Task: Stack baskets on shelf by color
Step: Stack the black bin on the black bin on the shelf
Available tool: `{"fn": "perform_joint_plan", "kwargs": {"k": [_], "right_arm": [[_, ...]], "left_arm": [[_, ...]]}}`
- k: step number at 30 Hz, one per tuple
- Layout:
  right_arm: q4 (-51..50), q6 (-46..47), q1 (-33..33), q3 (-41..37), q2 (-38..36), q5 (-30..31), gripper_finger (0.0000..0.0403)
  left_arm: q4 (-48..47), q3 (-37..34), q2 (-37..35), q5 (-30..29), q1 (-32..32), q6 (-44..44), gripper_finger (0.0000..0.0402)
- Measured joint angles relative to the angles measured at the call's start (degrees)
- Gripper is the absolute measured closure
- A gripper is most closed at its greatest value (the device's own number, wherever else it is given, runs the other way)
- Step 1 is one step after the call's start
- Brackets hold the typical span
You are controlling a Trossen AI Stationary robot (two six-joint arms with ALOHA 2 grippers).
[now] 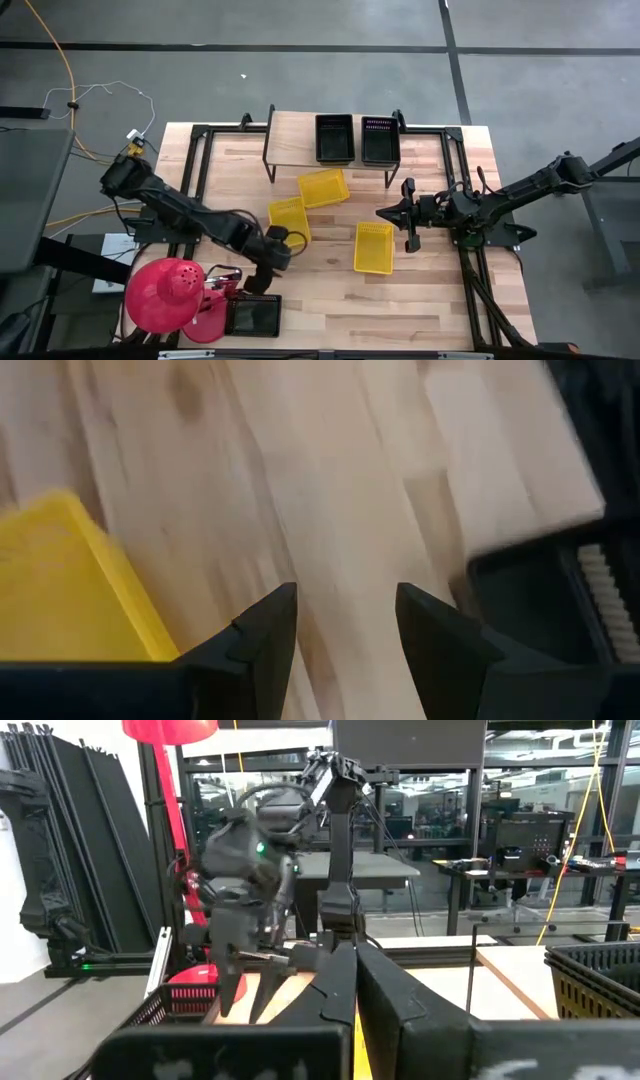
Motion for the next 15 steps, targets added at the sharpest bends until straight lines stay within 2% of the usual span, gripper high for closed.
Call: {"fn": "perform_joint_plan", "kwargs": {"k": [5, 11, 15], "right_arm": [[0.0, 0.0, 0.0, 0.0, 0.0, 0.0, 0.0403], [0.0, 0.0, 0.0, 0.0, 0.0, 0.0, 0.0403], [0.0, 0.0, 0.0, 0.0, 0.0, 0.0, 0.0403]], "left_arm": [[-3.8, 0.5, 1.2, 0.0, -2.8, -0.6, 0.0241], [-3.4, 0.5, 1.2, 3.1, -6.1, -4.3, 0.0241], [-3.4, 0.5, 1.2, 3.1, -8.0, -6.4, 0.0241]]}}
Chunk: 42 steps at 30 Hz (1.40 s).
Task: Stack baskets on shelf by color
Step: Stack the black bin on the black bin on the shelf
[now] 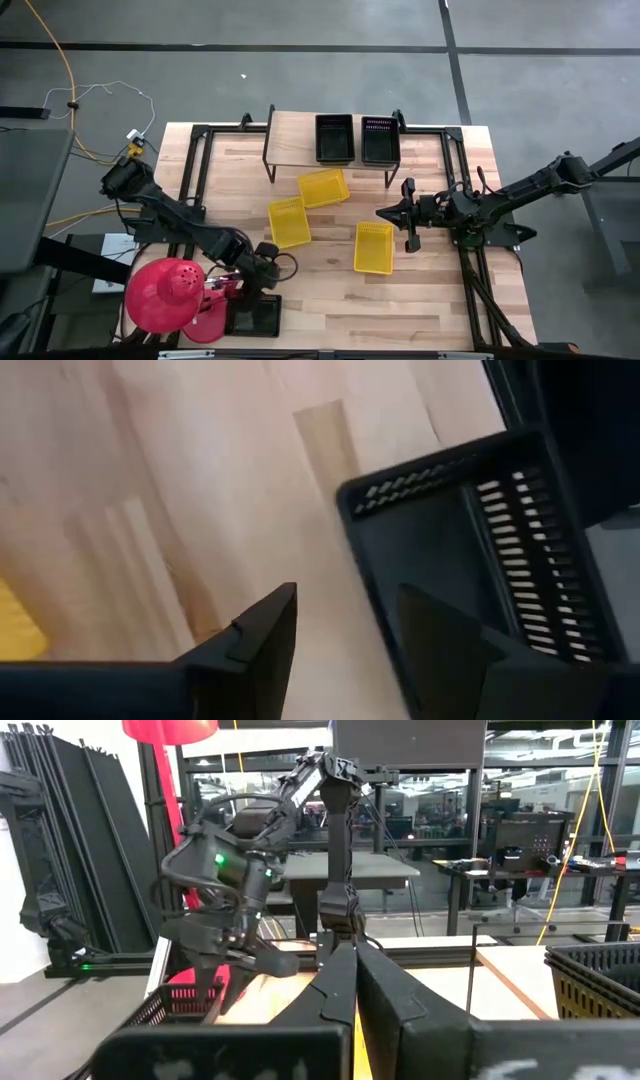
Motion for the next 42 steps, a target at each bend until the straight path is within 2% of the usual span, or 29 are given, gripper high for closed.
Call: {"fn": "perform_joint_plan", "kwargs": {"k": [9, 30, 34, 40, 42], "right_arm": [[0.0, 0.0, 0.0, 0.0, 0.0, 0.0, 0.0403], [0.0, 0.0, 0.0, 0.0, 0.0, 0.0, 0.0403], [0.0, 0.0, 0.0, 0.0, 0.0, 0.0, 0.0403], [0.0, 0.0, 0.0, 0.0, 0.0, 0.0, 0.0403], [0.0, 0.0, 0.0, 0.0, 0.0, 0.0, 0.0403]], "left_arm": [[-0.1, 0.0, 0.0, -0.2, -2.7, -4.4, 0.0241], [1.1, 0.0, 7.3, -0.8, -4.0, -4.1, 0.0243], [0.9, 0.0, 7.3, -1.3, -3.3, -3.2, 0.0272], [0.9, 0.0, 7.3, -1.0, -1.8, 0.6, 0.0379], [1.2, 0.0, 7.3, -0.6, -1.1, 1.2, 0.0392]]}}
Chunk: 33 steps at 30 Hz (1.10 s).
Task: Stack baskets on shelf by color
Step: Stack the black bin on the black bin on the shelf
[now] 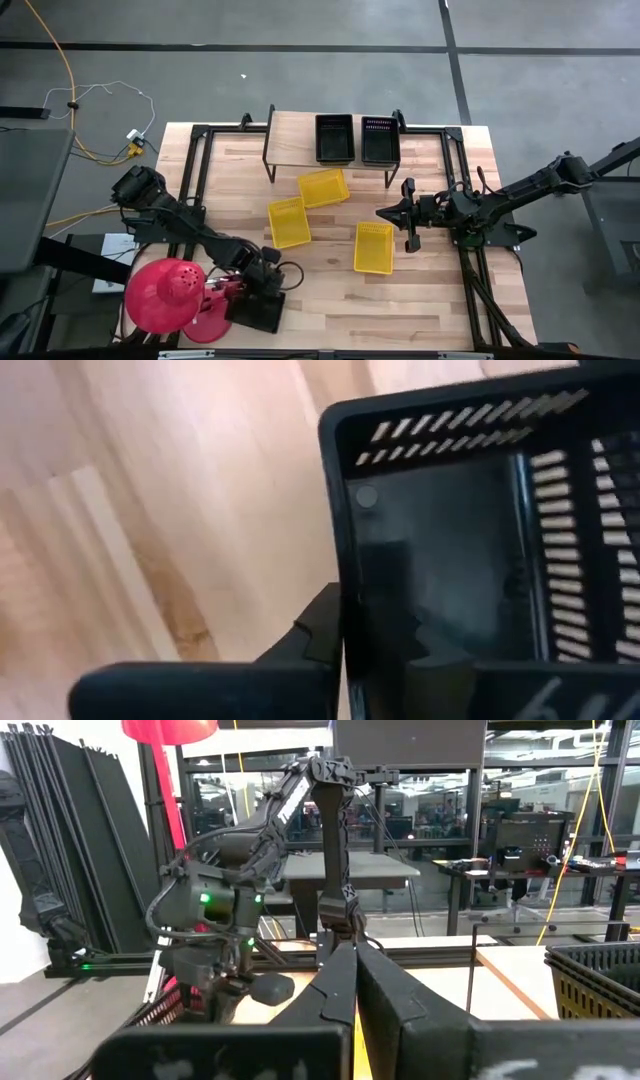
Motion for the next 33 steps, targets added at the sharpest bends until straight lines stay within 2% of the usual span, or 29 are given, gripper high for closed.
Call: {"fn": "perform_joint_plan", "kwargs": {"k": [4, 12, 19, 22, 25, 27, 30, 33], "right_arm": [[0.0, 0.0, 0.0, 0.0, 0.0, 0.0, 0.0403], [0.0, 0.0, 0.0, 0.0, 0.0, 0.0, 0.0403], [0.0, 0.0, 0.0, 0.0, 0.0, -0.3, 0.0403], [0.0, 0.2, 0.0, 0.0, 0.0, -0.9, 0.0403], [0.4, 0.6, 0.0, 0.0, 0.0, -4.1, 0.0403], [1.5, 0.4, 0.0, 0.0, 0.0, -8.2, 0.0403], [3.7, -1.9, 0.4, 0.0, 0.0, -14.0, 0.0403], [4.5, -4.0, 1.9, 0.0, 0.0, -15.6, 0.0403]], "left_arm": [[-1.5, 0.8, 0.0, 0.1, 1.0, 1.0, 0.0390], [-8.0, 10.3, -0.1, -0.5, 2.7, 8.0, 0.0400], [-12.8, 18.0, -0.1, -8.0, 6.3, 15.6, 0.0401], [-12.8, 20.9, -0.1, -9.1, 9.2, 18.2, 0.0401], [-12.4, 23.5, -0.1, -9.9, 12.6, 21.2, 0.0401], [-10.7, 25.2, -0.1, -10.7, 15.1, 23.1, 0.0401], [-6.0, 27.1, -0.1, -12.2, 18.9, 25.8, 0.0401], [0.2, 29.6, -0.1, -13.0, 22.4, 29.0, 0.0401]]}}
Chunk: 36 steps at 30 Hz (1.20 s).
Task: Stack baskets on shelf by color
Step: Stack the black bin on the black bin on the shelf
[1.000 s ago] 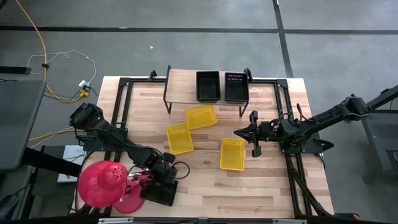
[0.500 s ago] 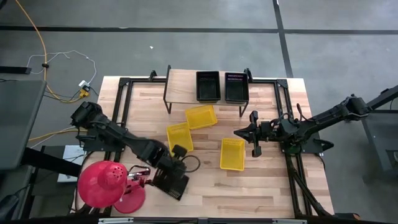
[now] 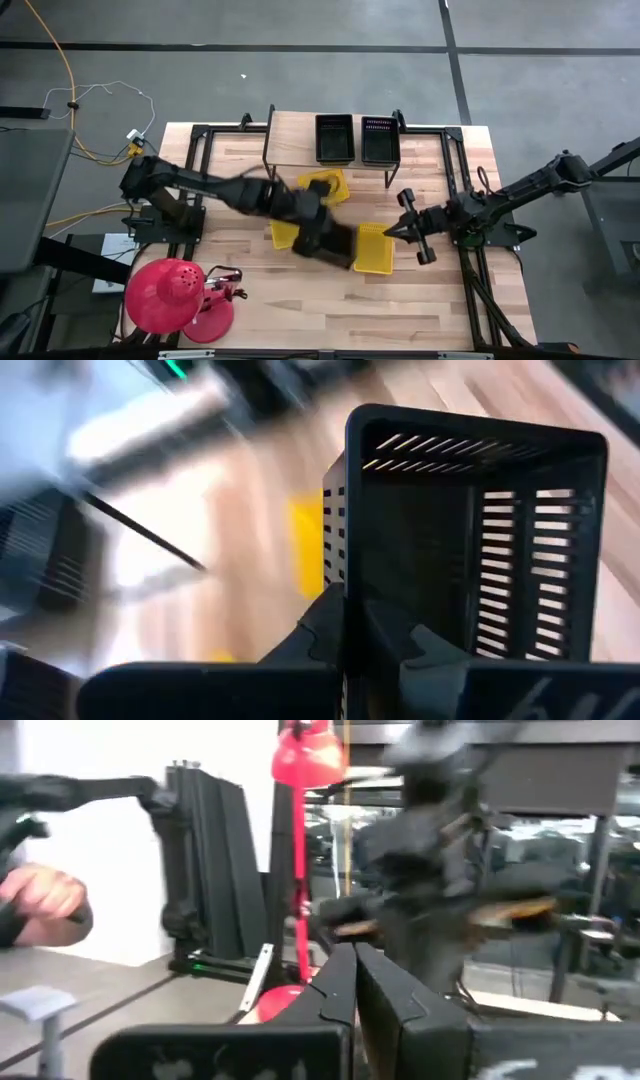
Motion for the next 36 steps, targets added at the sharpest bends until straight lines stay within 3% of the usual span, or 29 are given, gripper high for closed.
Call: {"fn": "perform_joint_plan", "kwargs": {"k": [7, 10, 14, 17, 22, 29, 36], "right_arm": [[2.6, -5.4, 4.0, 0.0, 0.0, -0.2, 0.0403], [3.6, -7.2, 5.3, 0.0, 0.0, -0.2, 0.0403], [4.6, -8.6, 6.5, 0.0, 0.0, -0.2, 0.0403], [4.8, -8.7, 7.0, 0.0, 0.0, -0.1, 0.0403], [4.9, -9.2, 7.2, 0.0, 0.0, 0.2, 0.0403], [5.0, -9.6, 7.2, 0.0, 0.0, 0.2, 0.0403], [4.9, -7.8, 7.2, 0.0, 0.0, 0.3, 0.0403]], "left_arm": [[20.0, 3.5, 0.0, -2.2, 8.5, -4.5, 0.0401], [27.6, 3.5, 0.6, 0.0, 12.0, -8.0, 0.0402], [39.9, 3.5, 3.5, 8.2, 15.8, -19.2, 0.0401], [46.7, 4.7, 6.1, 7.8, 18.6, -29.6, 0.0401], [38.1, 13.4, 11.5, -1.6, 23.5, -41.2, 0.0401], [19.5, 31.5, 20.9, -6.8, 24.6, -46.8, 0.0401], [6.9, 35.4, 23.2, -16.0, 24.7, -52.5, 0.0401]]}}
